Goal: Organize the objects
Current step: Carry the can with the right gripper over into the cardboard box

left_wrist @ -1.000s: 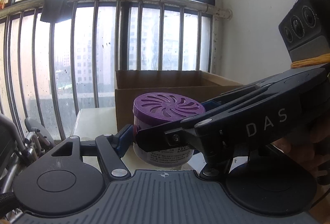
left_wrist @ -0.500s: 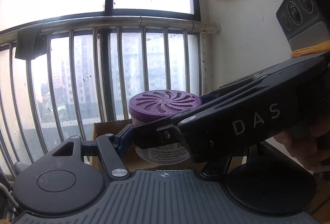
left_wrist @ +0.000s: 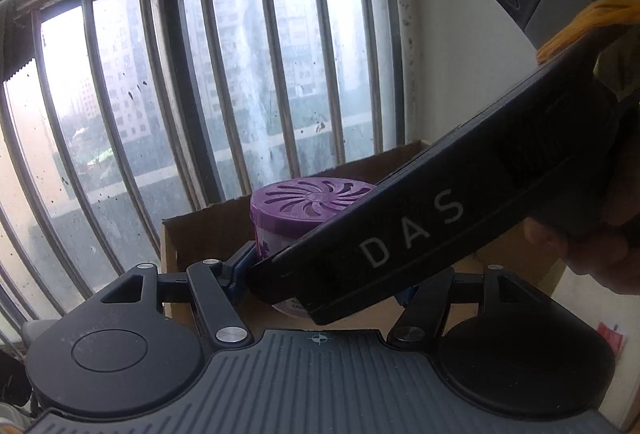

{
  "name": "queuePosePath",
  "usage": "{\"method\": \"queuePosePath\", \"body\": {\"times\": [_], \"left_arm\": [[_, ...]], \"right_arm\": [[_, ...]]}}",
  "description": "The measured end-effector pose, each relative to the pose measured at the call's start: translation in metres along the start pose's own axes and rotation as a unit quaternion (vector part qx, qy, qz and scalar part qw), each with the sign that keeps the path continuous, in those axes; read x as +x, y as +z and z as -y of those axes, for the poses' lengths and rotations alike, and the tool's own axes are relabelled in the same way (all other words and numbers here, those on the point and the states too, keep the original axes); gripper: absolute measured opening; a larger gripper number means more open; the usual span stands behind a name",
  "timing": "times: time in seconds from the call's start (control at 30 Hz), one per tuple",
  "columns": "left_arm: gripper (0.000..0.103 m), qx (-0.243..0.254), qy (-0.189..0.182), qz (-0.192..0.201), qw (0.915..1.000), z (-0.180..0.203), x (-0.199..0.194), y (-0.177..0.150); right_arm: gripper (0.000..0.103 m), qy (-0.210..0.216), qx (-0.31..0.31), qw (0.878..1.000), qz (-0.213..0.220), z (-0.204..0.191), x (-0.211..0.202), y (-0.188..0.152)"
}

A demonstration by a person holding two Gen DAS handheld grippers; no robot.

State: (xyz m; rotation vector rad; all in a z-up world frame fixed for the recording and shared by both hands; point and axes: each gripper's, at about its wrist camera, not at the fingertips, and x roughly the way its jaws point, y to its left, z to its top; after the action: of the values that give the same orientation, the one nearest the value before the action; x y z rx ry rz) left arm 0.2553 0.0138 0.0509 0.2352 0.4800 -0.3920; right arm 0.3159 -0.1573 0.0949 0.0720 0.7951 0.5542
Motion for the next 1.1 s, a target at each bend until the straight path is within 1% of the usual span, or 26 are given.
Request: {"method": "queuePosePath", "body": {"times": [0.07, 0.2, 0.27, 0.33, 0.4, 0.5, 0.63, 0.73, 0.8, 0.83, 0.9, 0.97, 1.1], "left_arm": [[0.065, 0.000, -0.005, -0.033, 0.9994, -0.006, 0.015, -0.002], [0.065, 0.009, -0.011, -0.076, 0.9970, -0.016, 0.034, 0.000], [0.065, 0.010, -0.017, -0.102, 0.9946, -0.021, 0.042, 0.003], [0.066, 0.023, -0.021, -0.133, 0.9906, -0.025, 0.050, 0.005], [0.066, 0.022, -0.022, -0.148, 0.9885, -0.026, 0.053, 0.004], [0.067, 0.030, -0.014, -0.174, 0.9843, -0.025, 0.056, 0.002], [0.069, 0.037, 0.000, -0.196, 0.9800, -0.022, 0.056, -0.002], [0.070, 0.052, 0.015, -0.214, 0.9753, -0.019, 0.057, -0.005], [0.070, 0.063, 0.026, -0.221, 0.9729, -0.018, 0.056, -0.007], [0.070, 0.066, 0.029, -0.225, 0.9718, -0.018, 0.055, -0.007], [0.070, 0.070, 0.032, -0.224, 0.9717, -0.018, 0.051, -0.009], [0.070, 0.075, 0.032, -0.223, 0.9715, -0.018, 0.047, -0.011], [0.070, 0.085, 0.039, -0.229, 0.9689, -0.018, 0.043, -0.015]], "right_arm": [[0.069, 0.008, 0.024, 0.999, -0.025, 0.012, 0.018, 0.005], [0.069, 0.026, 0.055, 0.997, -0.045, 0.027, 0.039, 0.010], [0.069, 0.037, 0.071, 0.995, -0.062, 0.035, 0.049, 0.013], [0.069, 0.044, 0.086, 0.992, -0.076, 0.042, 0.057, 0.015], [0.069, 0.048, 0.090, 0.991, -0.084, 0.045, 0.062, 0.016], [0.069, 0.050, 0.085, 0.991, -0.091, 0.046, 0.071, 0.016], [0.069, 0.039, 0.084, 0.991, -0.099, 0.046, 0.083, 0.013], [0.069, 0.046, 0.094, 0.988, -0.109, 0.046, 0.090, 0.015], [0.069, 0.032, 0.081, 0.991, -0.106, 0.043, 0.093, 0.019], [0.068, 0.021, 0.077, 0.991, -0.111, 0.042, 0.096, 0.020], [0.068, 0.013, 0.088, 0.988, -0.125, 0.042, 0.103, 0.021], [0.068, 0.019, 0.101, 0.985, -0.136, 0.044, 0.108, 0.021], [0.069, 0.007, 0.102, 0.983, -0.150, 0.042, 0.115, 0.024]]}}
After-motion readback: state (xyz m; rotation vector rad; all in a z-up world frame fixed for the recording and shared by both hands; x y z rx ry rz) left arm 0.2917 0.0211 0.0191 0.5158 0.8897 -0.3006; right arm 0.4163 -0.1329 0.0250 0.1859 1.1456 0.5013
